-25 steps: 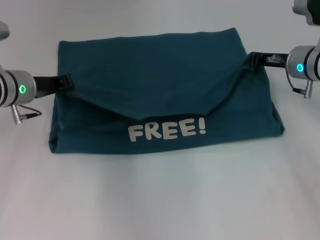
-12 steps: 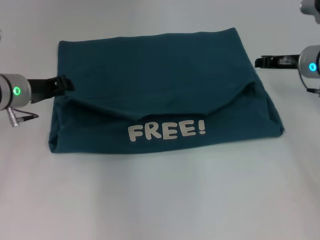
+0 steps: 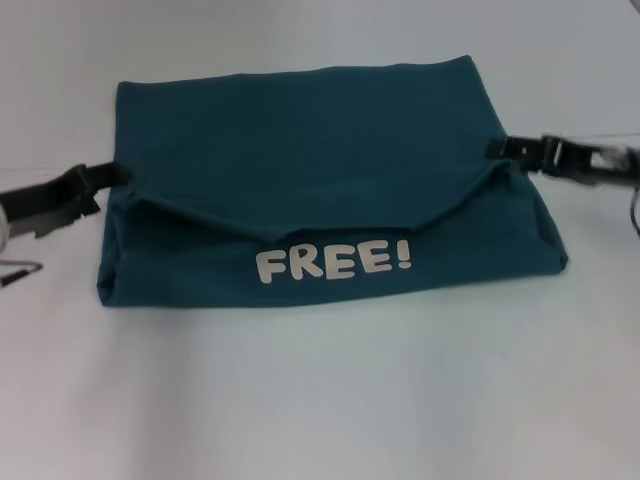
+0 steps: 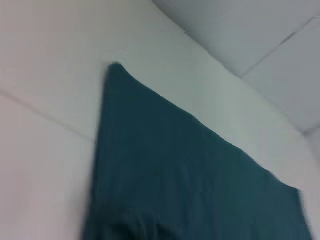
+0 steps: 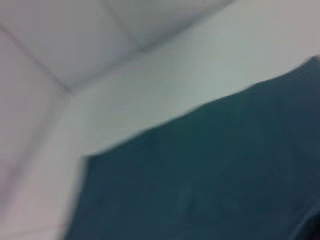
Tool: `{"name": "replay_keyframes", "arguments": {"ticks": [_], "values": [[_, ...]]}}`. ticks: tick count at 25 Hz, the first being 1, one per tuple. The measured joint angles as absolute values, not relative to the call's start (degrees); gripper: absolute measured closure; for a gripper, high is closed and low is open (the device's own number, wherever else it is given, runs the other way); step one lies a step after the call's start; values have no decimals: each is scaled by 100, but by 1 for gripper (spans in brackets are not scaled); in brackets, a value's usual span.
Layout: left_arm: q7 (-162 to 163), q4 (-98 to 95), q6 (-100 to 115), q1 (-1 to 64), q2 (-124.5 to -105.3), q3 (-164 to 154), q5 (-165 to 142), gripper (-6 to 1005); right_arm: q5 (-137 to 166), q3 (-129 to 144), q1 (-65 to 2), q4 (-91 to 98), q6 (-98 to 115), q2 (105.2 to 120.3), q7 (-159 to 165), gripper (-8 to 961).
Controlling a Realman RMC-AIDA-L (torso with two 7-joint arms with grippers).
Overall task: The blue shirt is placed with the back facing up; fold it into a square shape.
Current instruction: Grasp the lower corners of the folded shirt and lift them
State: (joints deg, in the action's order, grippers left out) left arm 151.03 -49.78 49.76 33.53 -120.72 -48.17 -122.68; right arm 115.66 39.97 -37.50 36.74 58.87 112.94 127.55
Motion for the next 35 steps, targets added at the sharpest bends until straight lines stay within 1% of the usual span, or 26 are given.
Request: {"name": "replay_keyframes", "arguments": {"ticks": [1, 3, 7, 9, 11, 14, 18, 22, 26, 35], "values": [[14945, -4977, 5149, 3224, -12070, -4813, -12002, 451, 11206, 3914, -3533, 3687, 6200, 11338, 12572, 258], [14647, -4922, 5515, 2988, -12046, -4787, -11495, 380, 10647, 3811, -3170, 3632, 6736, 11356, 12342, 202], [14155, -4621, 6094, 2756, -11992, -4322, -11121, 262, 10278, 3747, -2599, 3526, 7534, 11329, 12256, 89], [14032, -4294, 6221, 2725, -11904, -4032, -11141, 261, 10266, 3651, -2426, 3404, 7876, 11297, 12256, 33], [13915, -3953, 6255, 2720, -11826, -3857, -11154, 261, 10264, 3482, -2310, 3259, 8115, 11273, 12218, 30], [13641, -3672, 6252, 2724, -11803, -3735, -11156, 262, 10272, 3293, -2216, 3193, 8245, 11267, 12145, 25], [13127, -3551, 6179, 2794, -11847, -3734, -11121, 262, 10297, 3235, -2217, 3191, 8252, 11267, 12121, 24], [12450, -3505, 5914, 2906, -11959, -3794, -11130, 263, 10329, 3262, -2257, 3190, 8215, 11279, 12113, 26], [12025, -3326, 5510, 3022, -11952, -4023, -11224, 264, 10330, 3237, -2250, 3182, 8206, 11299, 12079, 28], [11735, -3180, 5070, 3151, -11998, -4113, -11422, 265, 10330, 3206, -2219, 3089, 8196, 11281, 12054, 32]]}}
